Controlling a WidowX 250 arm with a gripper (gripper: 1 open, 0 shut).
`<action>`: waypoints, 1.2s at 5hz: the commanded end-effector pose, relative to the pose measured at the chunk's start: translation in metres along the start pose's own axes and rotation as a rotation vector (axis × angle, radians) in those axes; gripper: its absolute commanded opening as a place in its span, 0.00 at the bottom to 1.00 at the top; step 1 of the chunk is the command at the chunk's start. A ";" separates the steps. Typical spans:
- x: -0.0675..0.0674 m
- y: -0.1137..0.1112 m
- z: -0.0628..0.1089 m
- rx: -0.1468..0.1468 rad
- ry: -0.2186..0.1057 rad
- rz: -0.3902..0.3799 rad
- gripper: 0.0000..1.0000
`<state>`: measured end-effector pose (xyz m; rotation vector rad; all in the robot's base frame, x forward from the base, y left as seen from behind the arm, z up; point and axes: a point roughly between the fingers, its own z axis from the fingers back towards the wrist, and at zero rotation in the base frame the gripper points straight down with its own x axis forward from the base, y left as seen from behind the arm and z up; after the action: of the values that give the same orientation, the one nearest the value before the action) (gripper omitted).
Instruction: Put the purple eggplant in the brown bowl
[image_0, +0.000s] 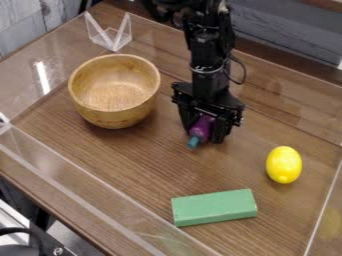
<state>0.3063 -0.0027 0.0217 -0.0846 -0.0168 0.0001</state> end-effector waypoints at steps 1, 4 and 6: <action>0.009 0.001 0.011 -0.002 -0.045 0.005 0.00; 0.007 -0.001 0.009 -0.008 -0.036 0.010 0.00; 0.005 -0.003 0.008 -0.009 -0.030 0.014 0.00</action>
<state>0.3066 -0.0041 0.0213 -0.0940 -0.0170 0.0189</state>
